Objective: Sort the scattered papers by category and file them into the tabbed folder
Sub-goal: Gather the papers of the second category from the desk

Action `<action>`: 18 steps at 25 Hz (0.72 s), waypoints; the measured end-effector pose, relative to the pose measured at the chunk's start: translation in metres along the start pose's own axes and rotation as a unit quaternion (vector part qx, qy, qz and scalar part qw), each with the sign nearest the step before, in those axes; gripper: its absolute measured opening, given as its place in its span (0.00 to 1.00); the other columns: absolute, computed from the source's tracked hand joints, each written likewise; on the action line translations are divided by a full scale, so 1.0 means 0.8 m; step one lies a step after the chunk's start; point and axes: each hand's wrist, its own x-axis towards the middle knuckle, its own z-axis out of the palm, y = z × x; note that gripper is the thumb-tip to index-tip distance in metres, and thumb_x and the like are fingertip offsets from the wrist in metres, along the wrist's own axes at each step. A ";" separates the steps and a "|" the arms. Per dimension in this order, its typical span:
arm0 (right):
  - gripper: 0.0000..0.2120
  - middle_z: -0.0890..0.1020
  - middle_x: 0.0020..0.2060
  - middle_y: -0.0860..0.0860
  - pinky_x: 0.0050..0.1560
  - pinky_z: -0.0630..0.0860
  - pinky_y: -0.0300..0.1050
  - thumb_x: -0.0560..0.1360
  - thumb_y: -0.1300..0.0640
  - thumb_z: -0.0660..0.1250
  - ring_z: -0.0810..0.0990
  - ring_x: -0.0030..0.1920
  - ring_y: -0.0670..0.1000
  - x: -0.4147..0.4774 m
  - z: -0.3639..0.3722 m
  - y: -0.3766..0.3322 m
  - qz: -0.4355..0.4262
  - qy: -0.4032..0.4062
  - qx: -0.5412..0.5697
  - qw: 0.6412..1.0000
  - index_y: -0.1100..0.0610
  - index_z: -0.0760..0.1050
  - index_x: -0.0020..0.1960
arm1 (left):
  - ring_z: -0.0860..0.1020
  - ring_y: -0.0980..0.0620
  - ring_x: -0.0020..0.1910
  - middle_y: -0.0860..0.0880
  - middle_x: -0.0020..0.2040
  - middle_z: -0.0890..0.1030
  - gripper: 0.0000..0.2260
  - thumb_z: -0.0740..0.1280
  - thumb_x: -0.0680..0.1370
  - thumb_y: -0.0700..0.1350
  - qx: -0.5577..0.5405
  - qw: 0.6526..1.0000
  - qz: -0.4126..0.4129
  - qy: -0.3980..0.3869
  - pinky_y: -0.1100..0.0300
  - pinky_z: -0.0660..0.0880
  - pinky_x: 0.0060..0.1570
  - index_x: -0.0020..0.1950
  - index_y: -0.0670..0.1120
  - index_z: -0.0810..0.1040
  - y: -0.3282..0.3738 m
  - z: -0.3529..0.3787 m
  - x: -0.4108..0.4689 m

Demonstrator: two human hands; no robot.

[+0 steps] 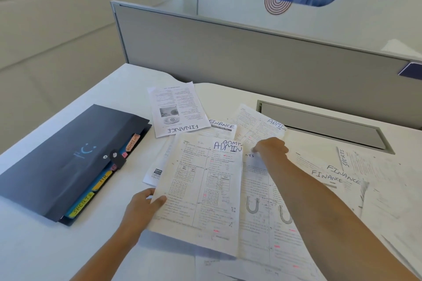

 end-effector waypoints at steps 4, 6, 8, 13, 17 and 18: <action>0.14 0.78 0.46 0.55 0.49 0.73 0.46 0.70 0.57 0.72 0.77 0.43 0.54 -0.005 0.009 -0.016 0.017 -0.025 0.066 0.997 0.64 0.72 0.49 | 0.83 0.46 0.39 0.47 0.53 0.80 0.08 0.67 0.77 0.46 -0.013 1.000 -0.016 0.003 0.58 0.77 0.32 0.55 0.50 0.74 0.009 -0.007 0.001; 0.09 0.76 0.35 0.54 0.43 0.74 0.44 0.71 0.61 0.70 0.74 0.33 0.53 -0.003 0.007 -0.008 0.020 -0.028 0.134 0.990 0.64 0.72 0.46 | 0.83 0.46 0.39 0.47 0.53 0.81 0.08 0.67 0.77 0.47 -0.017 1.000 -0.013 0.009 0.58 0.78 0.33 0.56 0.50 0.73 0.009 -0.012 0.005; 0.09 0.79 0.41 0.56 0.45 0.76 0.46 0.72 0.61 0.67 0.79 0.41 0.57 -0.003 0.005 -0.004 -0.009 0.049 0.172 0.984 0.63 0.75 0.51 | 0.83 0.45 0.40 0.47 0.52 0.81 0.08 0.67 0.77 0.47 -0.023 1.000 -0.009 0.011 0.55 0.79 0.36 0.55 0.50 0.74 0.008 -0.013 0.008; 0.10 0.76 0.53 0.59 0.39 0.65 0.42 0.76 0.58 0.62 0.76 0.50 0.57 -0.017 -0.035 -0.011 -0.099 0.279 0.406 0.865 0.64 0.74 0.52 | 0.84 0.44 0.42 0.46 0.52 0.82 0.08 0.68 0.77 0.46 -0.030 0.999 -0.008 -0.015 0.48 0.81 0.45 0.55 0.48 0.77 0.004 -0.006 0.014; 0.13 0.76 0.55 0.59 0.41 0.67 0.32 0.81 0.60 0.56 0.76 0.51 0.56 -0.056 -0.078 -0.001 -0.127 0.365 0.553 0.738 0.66 0.67 0.61 | 0.83 0.43 0.44 0.46 0.51 0.83 0.04 0.68 0.77 0.44 -0.028 0.999 0.006 -0.031 0.47 0.80 0.48 0.51 0.50 0.77 0.010 -0.002 0.015; 0.15 0.76 0.58 0.59 0.45 0.70 0.34 0.81 0.60 0.55 0.76 0.53 0.56 -0.065 -0.080 0.002 -0.126 0.339 0.572 0.736 0.65 0.64 0.66 | 0.83 0.43 0.44 0.46 0.51 0.83 0.04 0.68 0.77 0.44 -0.028 0.999 0.010 -0.039 0.47 0.80 0.49 0.49 0.52 0.77 0.013 -0.001 0.015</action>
